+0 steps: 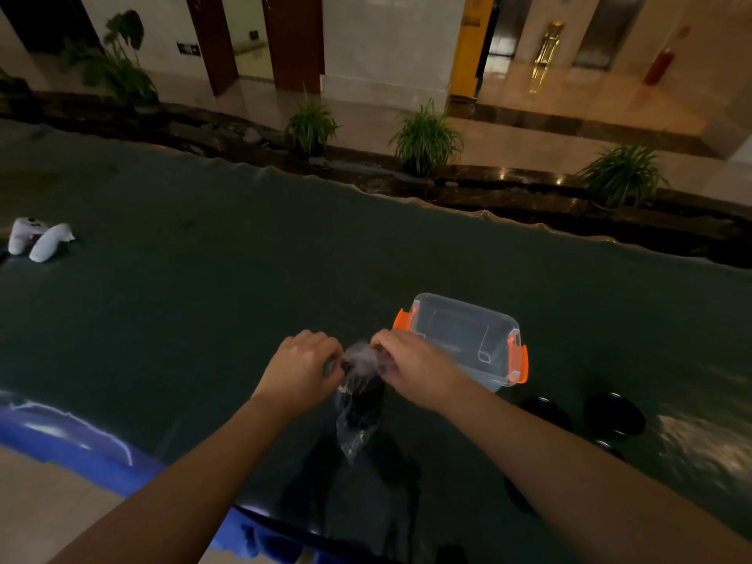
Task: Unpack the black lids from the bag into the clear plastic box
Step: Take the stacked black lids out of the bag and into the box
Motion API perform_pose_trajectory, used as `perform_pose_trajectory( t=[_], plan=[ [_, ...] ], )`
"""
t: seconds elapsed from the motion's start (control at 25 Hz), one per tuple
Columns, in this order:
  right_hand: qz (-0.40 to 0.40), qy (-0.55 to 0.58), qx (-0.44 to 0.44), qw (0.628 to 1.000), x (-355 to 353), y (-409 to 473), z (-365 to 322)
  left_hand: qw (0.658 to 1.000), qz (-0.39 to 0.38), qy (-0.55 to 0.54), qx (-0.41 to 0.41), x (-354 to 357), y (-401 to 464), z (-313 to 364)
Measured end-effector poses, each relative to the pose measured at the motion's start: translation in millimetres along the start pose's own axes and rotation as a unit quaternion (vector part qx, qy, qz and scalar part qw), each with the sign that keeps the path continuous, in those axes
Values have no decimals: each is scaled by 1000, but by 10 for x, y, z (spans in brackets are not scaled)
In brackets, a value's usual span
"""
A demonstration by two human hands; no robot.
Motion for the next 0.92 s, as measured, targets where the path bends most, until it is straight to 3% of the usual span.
perform_pose_trajectory(
  t=[0.28,0.68,0.8,0.92],
  plan=[
    [27,-40,-65,997,-72,-38,-121,997,-10,-60,52,-81,-10,221],
    [18,-67,-29,997,-426,-266,103,996,55,-25,68,-372,-58,128],
    [51,-111,-80,989,-565,-274,-114,993,71,-1,95,-411,-75,157],
    [33,-129,-130,983,-471,-205,-403,992,65,19,110,-397,-90,157]
  ],
)
Point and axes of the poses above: each hand's wrist, its own y-axis towards the middle knuckle, its own x-axis out of the palm, z = x × y, the point moved 9 cm from there along y, towards the middle knuckle, and after that the axes turned 14 degrees about -x, right-handed, at the moved point
